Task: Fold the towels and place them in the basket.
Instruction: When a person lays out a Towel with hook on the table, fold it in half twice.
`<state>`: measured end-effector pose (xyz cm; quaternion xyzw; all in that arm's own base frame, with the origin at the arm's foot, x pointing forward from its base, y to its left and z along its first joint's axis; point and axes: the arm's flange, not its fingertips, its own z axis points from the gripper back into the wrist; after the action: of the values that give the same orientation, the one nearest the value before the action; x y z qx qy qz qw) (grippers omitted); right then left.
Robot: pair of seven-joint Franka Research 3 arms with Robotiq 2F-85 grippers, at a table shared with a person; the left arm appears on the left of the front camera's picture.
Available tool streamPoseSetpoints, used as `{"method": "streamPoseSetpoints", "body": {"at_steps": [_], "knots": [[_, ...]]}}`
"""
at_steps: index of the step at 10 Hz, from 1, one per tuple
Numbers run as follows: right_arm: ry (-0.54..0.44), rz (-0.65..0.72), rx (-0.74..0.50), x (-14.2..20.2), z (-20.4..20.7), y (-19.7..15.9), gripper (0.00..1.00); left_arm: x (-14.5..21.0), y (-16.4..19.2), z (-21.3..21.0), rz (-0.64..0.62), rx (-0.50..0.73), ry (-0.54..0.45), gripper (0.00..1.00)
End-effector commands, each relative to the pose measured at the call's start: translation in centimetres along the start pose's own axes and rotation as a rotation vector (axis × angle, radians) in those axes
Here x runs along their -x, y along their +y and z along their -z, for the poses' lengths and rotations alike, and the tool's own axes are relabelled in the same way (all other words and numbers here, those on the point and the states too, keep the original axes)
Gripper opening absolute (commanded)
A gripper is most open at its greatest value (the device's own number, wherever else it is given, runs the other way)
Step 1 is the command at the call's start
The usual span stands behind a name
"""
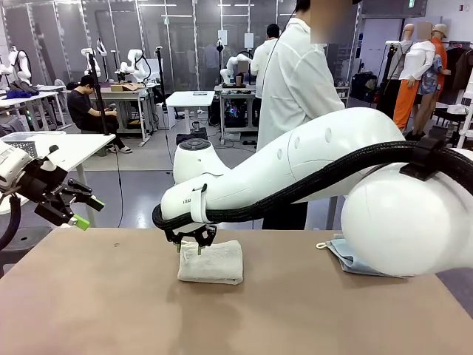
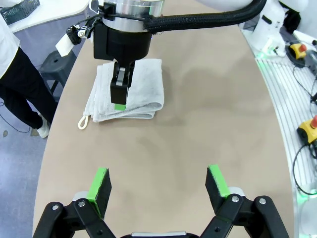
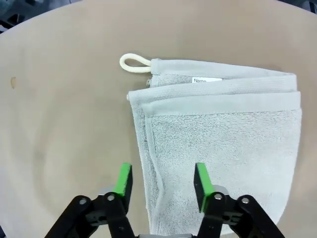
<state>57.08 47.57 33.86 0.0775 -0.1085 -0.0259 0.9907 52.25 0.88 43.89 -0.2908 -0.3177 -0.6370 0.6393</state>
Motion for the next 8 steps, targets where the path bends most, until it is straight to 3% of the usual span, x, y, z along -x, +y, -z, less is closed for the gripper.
{"method": "streamPoseSetpoints", "body": {"at_steps": [1,2,5,8], "knots": [[0.041,-0.049,-0.011,0.5,-1.7,-3.3,0.84,-0.1,-0.1,-0.1,0.006,0.000,0.010,0.96],[0.051,-0.062,-0.024,0.4,-2.5,-5.7,0.97,-0.1,-0.1,-0.1,0.006,0.000,0.010,0.96],[0.110,-0.116,-0.081,0.8,-4.8,-13.4,0.97,-0.1,-0.1,-0.1,0.006,0.000,0.010,0.96],[0.114,-0.059,-0.138,0.7,-5.4,-17.4,0.97,-0.1,-0.1,-0.1,0.006,0.000,0.010,0.96]]}}
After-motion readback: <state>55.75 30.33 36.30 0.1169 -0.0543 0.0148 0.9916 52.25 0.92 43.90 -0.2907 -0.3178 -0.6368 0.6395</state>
